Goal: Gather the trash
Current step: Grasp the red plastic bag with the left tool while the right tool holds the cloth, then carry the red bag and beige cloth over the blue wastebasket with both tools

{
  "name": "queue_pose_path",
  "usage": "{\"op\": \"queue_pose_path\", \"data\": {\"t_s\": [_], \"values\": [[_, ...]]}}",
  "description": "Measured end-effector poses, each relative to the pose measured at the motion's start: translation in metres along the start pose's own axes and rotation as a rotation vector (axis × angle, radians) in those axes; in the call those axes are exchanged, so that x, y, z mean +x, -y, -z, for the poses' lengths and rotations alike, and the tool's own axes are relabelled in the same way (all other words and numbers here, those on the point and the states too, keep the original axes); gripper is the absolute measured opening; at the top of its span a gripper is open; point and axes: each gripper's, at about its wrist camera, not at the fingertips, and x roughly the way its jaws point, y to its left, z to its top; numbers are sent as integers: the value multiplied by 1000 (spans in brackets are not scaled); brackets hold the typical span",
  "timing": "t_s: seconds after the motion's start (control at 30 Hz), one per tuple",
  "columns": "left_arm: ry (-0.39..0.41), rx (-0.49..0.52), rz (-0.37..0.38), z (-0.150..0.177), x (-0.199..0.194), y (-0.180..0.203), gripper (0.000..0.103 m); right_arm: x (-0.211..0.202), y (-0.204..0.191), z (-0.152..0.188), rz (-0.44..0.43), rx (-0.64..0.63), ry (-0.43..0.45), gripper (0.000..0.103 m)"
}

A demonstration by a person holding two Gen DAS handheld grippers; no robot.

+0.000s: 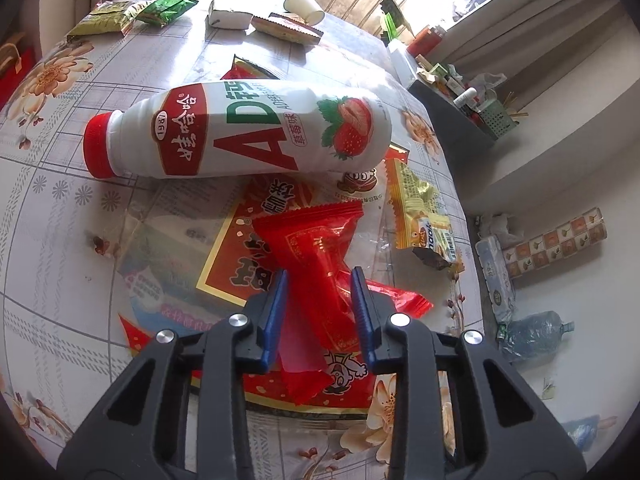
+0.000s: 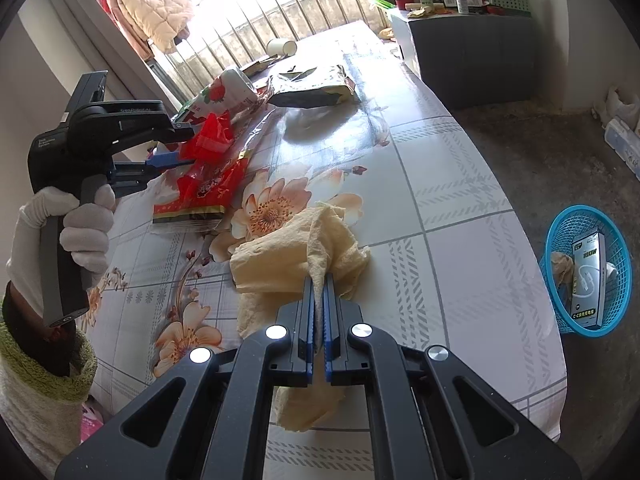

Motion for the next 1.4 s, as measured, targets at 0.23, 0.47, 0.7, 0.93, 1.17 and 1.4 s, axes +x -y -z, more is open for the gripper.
{"op": "queue_pose_path", "data": {"t_s": [0.23,0.47,0.7,0.93,1.17,1.4], "values": [[36,38,-20,6,-11,2,4,-3,4,0,-5,16,9,3],[102,107,8,22,-53,25,2,-20,12,3,-40,51,42,3],[139,255,115,53,-99,89,2,-62,40,7,-85,137,135,3],[21,461,263,94,-79,206,2,-131,138,28,16,357,307,3],[-237,624,305,153,29,327,2,-146,256,66,136,616,300,3],[-466,720,152,196,172,391,2,-65,331,71,119,762,148,4]]}}
